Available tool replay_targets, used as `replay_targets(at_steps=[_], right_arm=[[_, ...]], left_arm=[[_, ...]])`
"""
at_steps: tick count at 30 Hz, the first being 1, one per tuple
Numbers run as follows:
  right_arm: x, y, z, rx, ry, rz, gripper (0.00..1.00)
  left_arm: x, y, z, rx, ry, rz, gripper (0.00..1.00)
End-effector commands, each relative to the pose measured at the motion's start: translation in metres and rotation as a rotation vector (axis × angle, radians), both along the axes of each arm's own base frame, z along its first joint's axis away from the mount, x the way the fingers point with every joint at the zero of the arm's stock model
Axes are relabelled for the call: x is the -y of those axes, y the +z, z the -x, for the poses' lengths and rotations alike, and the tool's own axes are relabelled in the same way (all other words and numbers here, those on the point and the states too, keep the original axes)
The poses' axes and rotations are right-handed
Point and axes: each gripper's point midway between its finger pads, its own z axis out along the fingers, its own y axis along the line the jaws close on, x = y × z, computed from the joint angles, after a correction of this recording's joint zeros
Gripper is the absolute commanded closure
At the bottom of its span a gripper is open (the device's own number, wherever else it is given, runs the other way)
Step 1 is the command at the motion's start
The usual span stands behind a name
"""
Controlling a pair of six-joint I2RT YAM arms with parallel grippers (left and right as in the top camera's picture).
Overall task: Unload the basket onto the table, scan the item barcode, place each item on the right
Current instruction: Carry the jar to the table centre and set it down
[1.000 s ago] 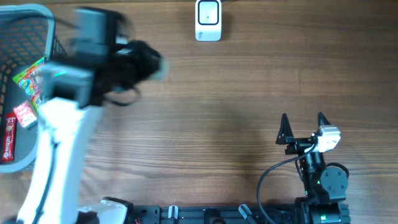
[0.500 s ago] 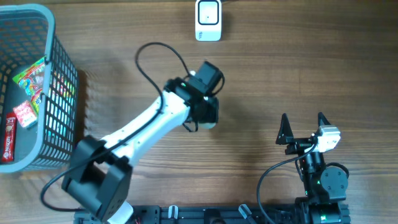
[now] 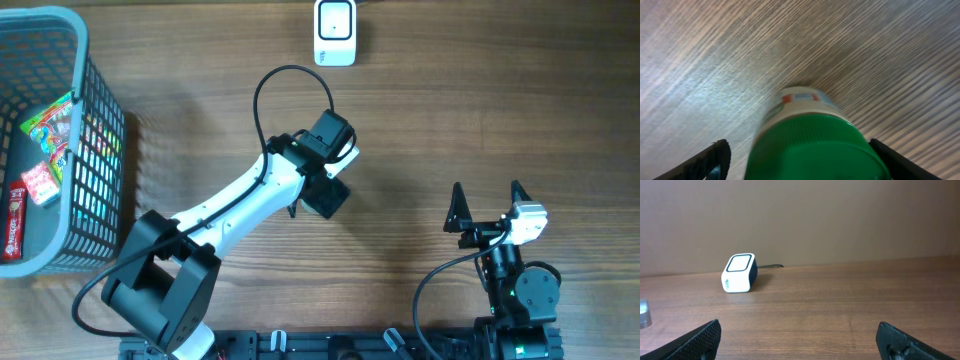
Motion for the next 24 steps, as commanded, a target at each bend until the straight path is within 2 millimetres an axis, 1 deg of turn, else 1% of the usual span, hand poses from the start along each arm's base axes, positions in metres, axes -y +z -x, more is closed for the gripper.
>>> replay_targets(at_steps=[1,3,4,7,9,14,18,19,22,23,24], right_arm=[[-0.002,0.001,0.0,0.006,0.009,-0.01,0.0],[-0.002,0.001,0.0,0.006,0.009,-0.01,0.0],[-0.002,0.001,0.0,0.006,0.009,-0.01,0.0],[-0.002,0.001,0.0,0.006,0.009,-0.01,0.0],[-0.001,0.001,0.0,0.006,0.008,-0.01,0.0],[-0.001,0.001,0.0,0.006,0.008,-0.01,0.0],[-0.002,0.001,0.0,0.006,0.009,-0.01,0.0],[-0.002,0.001,0.0,0.006,0.009,-0.01,0.0],[-0.002,0.001,0.0,0.006,0.009,-0.01,0.0],[-0.002,0.001,0.0,0.006,0.009,-0.01,0.0],[-0.002,0.001,0.0,0.006,0.009,-0.01,0.0]], left_arm=[[-0.023,0.0,-0.012,0.072,-0.044,-0.135,0.14],[-0.034,0.003,-0.016,0.104,-0.019,-0.195,0.06],[-0.038,0.006,-0.017,0.114,-0.013,-0.213,0.0],[-0.045,0.022,-0.021,0.158,0.037,-0.23,0.0],[-0.047,0.042,-0.024,0.203,0.065,-0.216,0.0],[-0.045,0.101,-0.027,0.325,0.105,-0.11,0.0],[-0.053,0.161,-0.019,0.46,0.145,0.006,0.0],[-0.058,0.175,-0.018,0.502,0.191,0.03,0.0],[-0.09,0.222,-0.015,0.654,0.41,0.11,0.0],[-0.099,0.234,-0.014,0.689,0.469,0.138,0.0],[-0.116,0.252,-0.011,0.74,0.575,0.193,0.0]])
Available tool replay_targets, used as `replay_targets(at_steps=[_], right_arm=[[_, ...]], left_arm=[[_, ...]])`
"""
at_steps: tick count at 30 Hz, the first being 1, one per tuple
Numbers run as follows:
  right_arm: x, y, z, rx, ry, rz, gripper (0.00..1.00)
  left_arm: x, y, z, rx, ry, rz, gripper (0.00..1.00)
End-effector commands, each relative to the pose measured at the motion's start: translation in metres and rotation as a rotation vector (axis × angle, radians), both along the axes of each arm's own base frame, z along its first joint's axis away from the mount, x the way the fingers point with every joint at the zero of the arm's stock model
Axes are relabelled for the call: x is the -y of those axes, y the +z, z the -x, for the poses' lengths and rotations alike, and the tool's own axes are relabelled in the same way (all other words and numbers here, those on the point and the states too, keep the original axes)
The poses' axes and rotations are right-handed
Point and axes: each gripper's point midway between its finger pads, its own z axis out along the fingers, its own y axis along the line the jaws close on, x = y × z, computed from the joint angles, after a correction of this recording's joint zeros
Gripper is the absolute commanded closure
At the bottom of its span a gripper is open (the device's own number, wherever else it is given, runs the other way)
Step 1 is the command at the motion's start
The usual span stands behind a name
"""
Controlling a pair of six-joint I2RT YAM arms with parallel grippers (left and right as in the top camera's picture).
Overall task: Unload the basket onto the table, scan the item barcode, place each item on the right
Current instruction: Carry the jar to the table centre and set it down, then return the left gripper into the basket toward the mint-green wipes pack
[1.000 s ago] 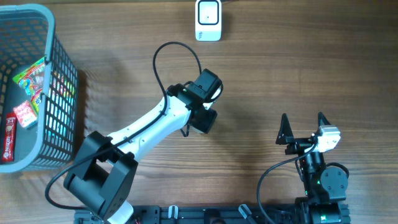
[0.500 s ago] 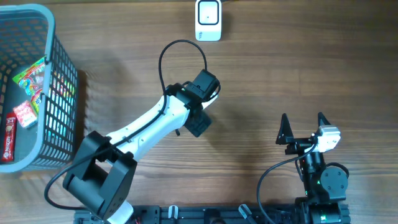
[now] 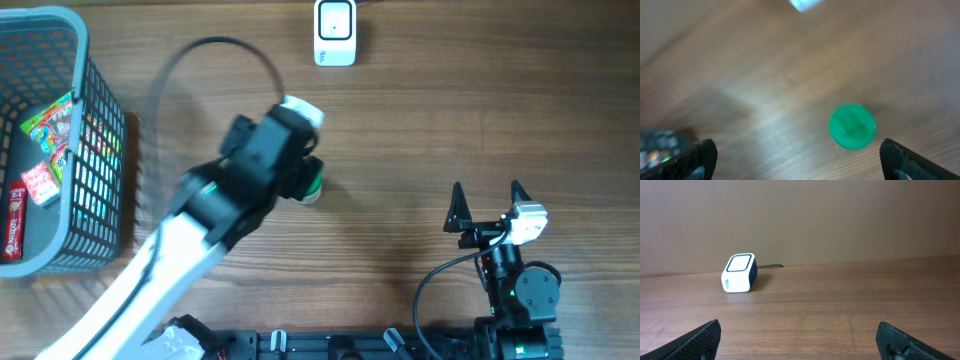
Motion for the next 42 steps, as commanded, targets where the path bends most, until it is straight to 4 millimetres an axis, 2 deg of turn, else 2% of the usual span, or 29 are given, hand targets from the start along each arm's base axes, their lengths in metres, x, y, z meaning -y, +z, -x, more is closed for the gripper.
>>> replay_targets(at_steps=[1,4,7,9,12,13,16,19,21,25,26,28,33,37,42], right_arm=[[-0.002,0.001,0.0,0.006,0.009,-0.01,0.0],[-0.002,0.001,0.0,0.006,0.009,-0.01,0.0],[-0.002,0.001,0.0,0.006,0.009,-0.009,0.0],[-0.002,0.001,0.0,0.006,0.009,-0.01,0.0],[-0.002,0.001,0.0,0.006,0.009,-0.01,0.0],[-0.002,0.001,0.0,0.006,0.009,-0.01,0.0],[-0.002,0.001,0.0,0.006,0.009,-0.01,0.01],[-0.002,0.001,0.0,0.006,0.009,-0.01,0.0],[-0.002,0.001,0.0,0.006,0.009,-0.01,0.0],[-0.002,0.001,0.0,0.006,0.009,-0.01,0.0],[-0.002,0.001,0.0,0.006,0.009,-0.01,0.0],[-0.002,0.001,0.0,0.006,0.009,-0.01,0.0],[-0.001,0.001,0.0,0.006,0.008,-0.01,0.0],[-0.002,0.001,0.0,0.006,0.009,-0.01,0.0],[-0.002,0.001,0.0,0.006,0.009,-0.01,0.0]], left_arm=[[-0.058,0.068,0.003,0.22,0.337,0.231,0.0],[-0.107,0.106,0.014,0.319,0.524,0.438,0.0],[-0.148,0.13,0.02,0.383,0.629,0.539,0.0],[-0.182,0.143,0.024,0.426,0.726,0.568,0.0],[-0.234,0.139,0.027,0.417,0.907,0.666,0.0],[-0.244,0.135,0.027,0.404,0.94,0.703,0.0],[-0.279,0.109,0.02,0.296,1.024,0.89,0.0],[-0.317,0.074,0.017,0.178,1.112,1.027,0.0],[-0.348,0.039,0.022,0.102,1.241,1.049,0.0],[-0.385,-0.022,0.031,-0.049,1.438,1.022,0.0],[-0.389,-0.035,0.033,-0.084,1.469,1.011,0.0],[-0.397,-0.071,0.035,-0.199,1.543,0.981,0.0],[-0.393,-0.128,0.026,-0.392,1.534,0.944,0.0],[-0.39,-0.162,0.027,-0.499,1.564,0.915,0.0],[-0.387,-0.193,0.029,-0.562,1.586,0.825,0.0]])
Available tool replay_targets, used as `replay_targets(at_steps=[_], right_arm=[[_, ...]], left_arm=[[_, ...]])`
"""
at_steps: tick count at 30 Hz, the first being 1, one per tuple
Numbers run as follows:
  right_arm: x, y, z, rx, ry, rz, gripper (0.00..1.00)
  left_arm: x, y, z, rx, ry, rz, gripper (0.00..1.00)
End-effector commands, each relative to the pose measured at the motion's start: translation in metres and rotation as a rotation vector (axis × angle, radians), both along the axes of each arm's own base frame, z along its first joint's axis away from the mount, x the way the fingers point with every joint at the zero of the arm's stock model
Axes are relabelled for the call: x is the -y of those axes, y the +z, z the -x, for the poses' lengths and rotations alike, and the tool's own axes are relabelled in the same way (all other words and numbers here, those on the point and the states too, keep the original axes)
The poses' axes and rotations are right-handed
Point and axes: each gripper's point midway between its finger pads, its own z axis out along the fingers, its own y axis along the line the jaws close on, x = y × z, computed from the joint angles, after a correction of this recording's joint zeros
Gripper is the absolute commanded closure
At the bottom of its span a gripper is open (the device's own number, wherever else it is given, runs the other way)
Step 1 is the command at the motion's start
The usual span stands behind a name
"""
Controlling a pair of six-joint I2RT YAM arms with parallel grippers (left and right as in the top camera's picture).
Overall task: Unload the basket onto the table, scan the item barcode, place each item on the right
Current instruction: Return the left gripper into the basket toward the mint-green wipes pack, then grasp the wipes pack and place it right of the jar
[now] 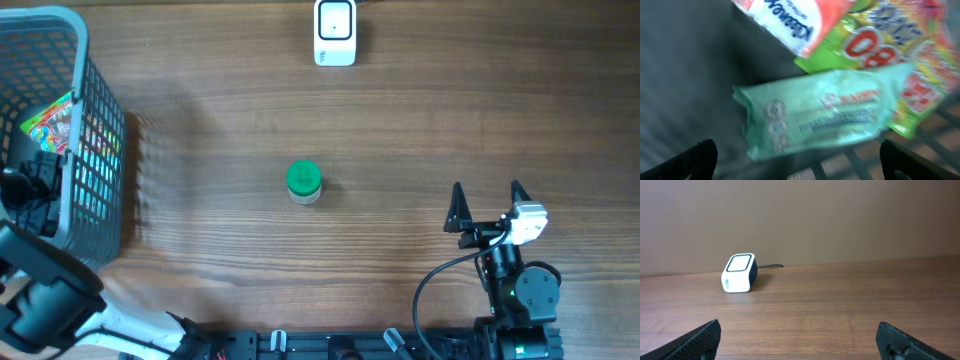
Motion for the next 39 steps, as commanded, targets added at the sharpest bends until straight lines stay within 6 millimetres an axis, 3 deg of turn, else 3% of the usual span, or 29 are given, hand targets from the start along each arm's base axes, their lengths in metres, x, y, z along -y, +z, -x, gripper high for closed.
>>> replay_targets(at_steps=[1,7,9,10,13,14,17,19,22,24,28,30,32,34,36,39], right_arm=[[-0.002,0.001,0.0,0.006,0.009,-0.01,0.0],[-0.002,0.001,0.0,0.006,0.009,-0.009,0.0],[-0.002,0.001,0.0,0.006,0.009,-0.01,0.0],[-0.002,0.001,0.0,0.006,0.009,-0.01,0.0],[-0.002,0.001,0.0,0.006,0.009,-0.01,0.0],[-0.002,0.001,0.0,0.006,0.009,-0.01,0.0],[-0.002,0.001,0.0,0.006,0.009,-0.01,0.0],[-0.002,0.001,0.0,0.006,0.009,-0.01,0.0],[-0.002,0.001,0.0,0.006,0.009,-0.01,0.0],[-0.002,0.001,0.0,0.006,0.009,-0.01,0.0],[-0.002,0.001,0.0,0.006,0.009,-0.01,0.0],[-0.002,0.001,0.0,0.006,0.009,-0.009,0.0],[-0.002,0.001,0.0,0.006,0.009,-0.01,0.0],[-0.002,0.001,0.0,0.006,0.009,-0.009,0.0],[-0.002,0.001,0.0,0.006,0.009,-0.01,0.0],[-0.002,0.001,0.0,0.006,0.009,-0.01,0.0]], left_arm=[[0.003,-0.026,0.004,-0.087,-0.054,-0.05,0.0],[0.01,-0.048,0.0,-0.084,-0.081,-0.083,0.0],[0.011,-0.057,0.006,-0.108,-0.083,-0.098,0.09],[0.011,-0.061,0.011,-0.126,-0.081,-0.109,0.17],[0.009,-0.073,0.033,-0.223,-0.077,-0.149,0.81],[0.009,-0.075,0.038,-0.246,-0.077,-0.152,0.96],[0.013,-0.073,0.043,-0.263,-0.051,-0.136,0.96],[0.01,-0.061,0.041,-0.253,-0.047,-0.146,0.96],[-0.001,-0.016,0.028,-0.194,-0.036,-0.203,0.96],[-0.011,0.031,0.018,-0.129,-0.023,-0.264,0.96],[-0.023,0.155,0.005,0.057,0.013,-0.439,0.96],[-0.018,0.223,0.006,0.181,0.035,-0.533,0.96],[0.006,0.288,0.011,0.351,0.05,-0.576,0.96],[0.042,0.33,0.012,0.513,0.0,-0.57,0.96],[0.082,0.357,0.014,0.639,-0.078,-0.559,0.96],[0.126,0.367,0.016,0.697,-0.171,-0.532,0.96]])
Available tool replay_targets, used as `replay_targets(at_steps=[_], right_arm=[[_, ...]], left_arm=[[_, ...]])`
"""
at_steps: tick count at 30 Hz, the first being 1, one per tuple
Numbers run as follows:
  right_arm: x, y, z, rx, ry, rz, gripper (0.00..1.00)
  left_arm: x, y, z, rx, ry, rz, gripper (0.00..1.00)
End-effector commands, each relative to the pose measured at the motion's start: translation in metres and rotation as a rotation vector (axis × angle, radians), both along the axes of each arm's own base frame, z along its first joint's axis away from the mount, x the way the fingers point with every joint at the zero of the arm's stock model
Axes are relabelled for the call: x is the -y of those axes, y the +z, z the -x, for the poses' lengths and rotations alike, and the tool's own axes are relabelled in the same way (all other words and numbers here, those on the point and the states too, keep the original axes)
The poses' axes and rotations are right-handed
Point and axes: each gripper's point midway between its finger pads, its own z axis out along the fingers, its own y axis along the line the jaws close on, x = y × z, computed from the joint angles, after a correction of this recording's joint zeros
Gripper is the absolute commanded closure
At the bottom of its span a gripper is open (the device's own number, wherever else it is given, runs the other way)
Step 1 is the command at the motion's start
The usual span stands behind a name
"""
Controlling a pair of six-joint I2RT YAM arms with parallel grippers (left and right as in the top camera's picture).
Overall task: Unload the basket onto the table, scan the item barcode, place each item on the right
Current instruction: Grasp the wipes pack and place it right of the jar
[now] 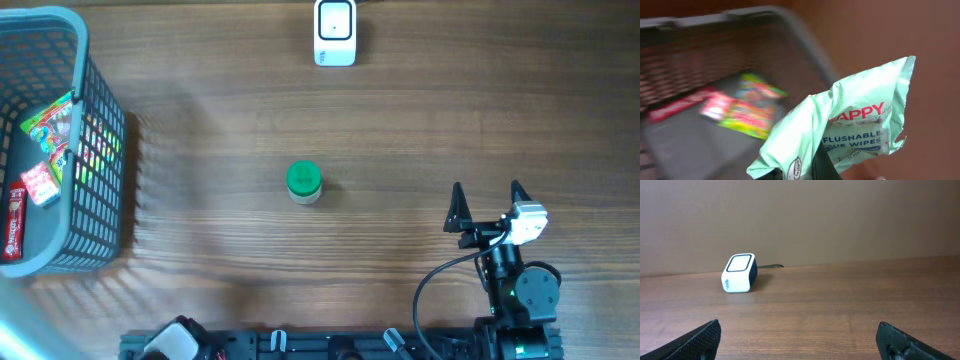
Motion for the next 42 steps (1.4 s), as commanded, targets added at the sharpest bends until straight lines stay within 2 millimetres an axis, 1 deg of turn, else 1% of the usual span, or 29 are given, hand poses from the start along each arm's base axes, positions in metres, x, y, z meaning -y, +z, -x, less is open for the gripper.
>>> replay_targets(at_steps=[1,4,5,6,7,8,9,11,14,15,17,19,20,21,22,23,26,28,30,31,32,33,34,35,36,37,39,42], right_arm=[[-0.002,0.001,0.0,0.006,0.009,-0.009,0.0],[-0.002,0.001,0.0,0.006,0.009,-0.009,0.0],[-0.002,0.001,0.0,0.006,0.009,-0.009,0.0],[-0.002,0.001,0.0,0.006,0.009,-0.009,0.0],[-0.002,0.001,0.0,0.006,0.009,-0.009,0.0],[-0.002,0.001,0.0,0.006,0.009,-0.009,0.0],[-0.002,0.001,0.0,0.006,0.009,-0.009,0.0],[-0.002,0.001,0.0,0.006,0.009,-0.009,0.0],[-0.002,0.001,0.0,0.006,0.009,-0.009,0.0],[-0.002,0.001,0.0,0.006,0.009,-0.01,0.0],[-0.002,0.001,0.0,0.006,0.009,-0.009,0.0],[-0.002,0.001,0.0,0.006,0.009,-0.009,0.0],[-0.002,0.001,0.0,0.006,0.009,-0.009,0.0],[-0.002,0.001,0.0,0.006,0.009,-0.009,0.0],[-0.002,0.001,0.0,0.006,0.009,-0.009,0.0],[-0.002,0.001,0.0,0.006,0.009,-0.01,0.0],[-0.002,0.001,0.0,0.006,0.009,-0.009,0.0],[-0.002,0.001,0.0,0.006,0.009,-0.009,0.0],[-0.002,0.001,0.0,0.006,0.009,-0.009,0.0],[-0.002,0.001,0.0,0.006,0.009,-0.009,0.0],[-0.002,0.001,0.0,0.006,0.009,-0.009,0.0],[-0.002,0.001,0.0,0.006,0.009,-0.009,0.0],[-0.002,0.001,0.0,0.006,0.009,-0.009,0.0],[-0.002,0.001,0.0,0.006,0.009,-0.009,0.0],[-0.002,0.001,0.0,0.006,0.009,-0.009,0.0],[-0.002,0.001,0.0,0.006,0.009,-0.009,0.0],[-0.002,0.001,0.0,0.006,0.009,-0.009,0.0],[-0.002,0.001,0.0,0.006,0.009,-0.009,0.0]], left_arm=[[0.073,-0.002,-0.013,0.028,-0.233,0.099,0.96],[0.128,-0.024,-0.021,-0.038,-0.388,0.194,0.96],[0.143,-0.03,-0.025,-0.06,-0.44,0.204,0.96],[0.169,-0.041,-0.032,-0.092,-0.533,0.211,0.96],[0.185,-0.048,-0.037,-0.107,-0.588,0.21,0.96],[0.21,-0.061,-0.047,-0.133,-0.67,0.208,0.96],[0.226,-0.071,-0.053,-0.149,-0.711,0.205,0.96],[0.266,-0.106,-0.071,-0.208,-0.765,0.21,0.96],[0.326,-0.157,-0.086,-0.284,-0.846,0.243,0.96],[0.352,-0.18,-0.088,-0.321,-0.883,0.256,0.96],[0.391,-0.213,-0.089,-0.377,-0.955,0.248,0.96],[0.423,-0.243,-0.087,-0.44,-1.007,0.228,0.96],[0.435,-0.258,-0.085,-0.471,-1.012,0.221,0.96],[0.445,-0.276,-0.084,-0.509,-1.009,0.216,0.96],[0.45,-0.288,-0.082,-0.539,-1.0,0.215,0.96],[0.457,-0.305,-0.079,-0.582,-0.99,0.219,0.96],[0.472,-0.361,-0.064,-0.723,-0.959,0.212,0.96],[0.48,-0.388,-0.054,-0.788,-0.95,0.202,0.96],[0.487,-0.411,-0.041,-0.846,-0.95,0.183,0.96],[0.49,-0.416,-0.037,-0.858,-0.954,0.176,0.96],[0.491,-0.418,-0.035,-0.862,-0.957,0.161,0.93],[0.491,-0.418,-0.034,-0.858,-0.957,0.145,0.85],[0.491,-0.418,-0.034,-0.851,-0.958,0.122,0.6],[0.492,-0.416,-0.034,-0.841,-0.965,0.105,0.47],[0.493,-0.412,-0.035,-0.828,-0.978,0.087,0.27],[0.494,-0.407,-0.036,-0.811,-0.99,0.072,0.01],[0.495,-0.395,-0.038,-0.783,-1.004,0.07,0.0],[0.486,-0.367,-0.046,-0.723,-0.985,0.063,0.0]])
